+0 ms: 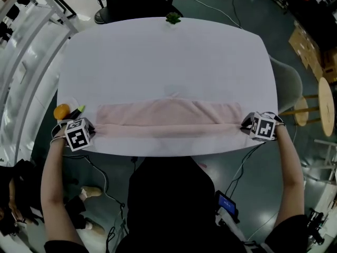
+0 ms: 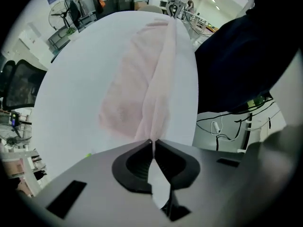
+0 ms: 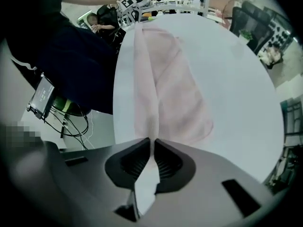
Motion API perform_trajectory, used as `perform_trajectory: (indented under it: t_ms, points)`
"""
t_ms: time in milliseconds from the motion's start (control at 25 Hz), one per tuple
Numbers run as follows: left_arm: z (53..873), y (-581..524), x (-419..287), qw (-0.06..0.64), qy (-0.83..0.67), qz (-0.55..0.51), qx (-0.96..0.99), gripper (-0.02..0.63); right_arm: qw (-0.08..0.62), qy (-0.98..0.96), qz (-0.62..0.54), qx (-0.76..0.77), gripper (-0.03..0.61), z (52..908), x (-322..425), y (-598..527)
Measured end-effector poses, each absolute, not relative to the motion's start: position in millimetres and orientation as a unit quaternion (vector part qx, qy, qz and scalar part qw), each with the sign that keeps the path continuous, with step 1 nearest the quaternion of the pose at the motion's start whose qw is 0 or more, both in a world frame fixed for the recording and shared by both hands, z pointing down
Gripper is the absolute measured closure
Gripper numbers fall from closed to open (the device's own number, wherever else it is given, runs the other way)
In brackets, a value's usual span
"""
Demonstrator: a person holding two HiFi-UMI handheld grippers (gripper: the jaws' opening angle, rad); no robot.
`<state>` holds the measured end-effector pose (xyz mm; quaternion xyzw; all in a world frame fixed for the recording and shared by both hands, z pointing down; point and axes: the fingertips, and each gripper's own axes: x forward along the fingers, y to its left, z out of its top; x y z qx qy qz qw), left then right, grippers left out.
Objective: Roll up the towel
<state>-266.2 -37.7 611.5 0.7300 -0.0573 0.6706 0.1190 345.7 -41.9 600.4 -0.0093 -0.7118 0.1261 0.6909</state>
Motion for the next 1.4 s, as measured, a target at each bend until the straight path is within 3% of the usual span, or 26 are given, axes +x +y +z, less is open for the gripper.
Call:
perform_trajectory:
  t_ms: [520,720,880,1000,1080,1200,1400]
  points:
    - [633.7,-58.4,-264.5,0.23,-0.065,0.684,0.689,0.584,0.717,-0.685,0.126,-0.022,0.536,618.1,329.7,-73.6]
    - [639.9,-56.7,-263.0,0.183,-0.026,0.72,0.669,0.583,0.74,-0.661,0.121,-0.03,0.541,624.0,333.5,-71.1]
    - [640.2,-57.0,-263.3,0.172,-0.036,0.706,0.686,0.583,0.717,-0.686,0.119,0.018,0.531,624.5,334.2,-74.5]
    - [633.7,-57.7,-262.7,0.156,-0.059,0.692,0.703,0.574,0.707,-0.697,0.081,0.086,0.437,619.0,343.9,-87.5]
    - [625.9,-63.0,-262.8,0.126,-0.081,0.685,0.713,0.518,0.699,-0.701,0.055,0.127,0.41,609.1,347.2,-95.4]
    - [610.0,-74.2,-269.0,0.103,-0.125,0.671,0.723,0.367,0.684,-0.704,0.02,0.19,0.359,590.1,352.0,-109.4]
    - [589.3,-70.3,-288.3,0.096,-0.169,0.654,0.731,0.342,0.648,-0.713,0.029,0.268,0.311,558.2,363.1,-105.5]
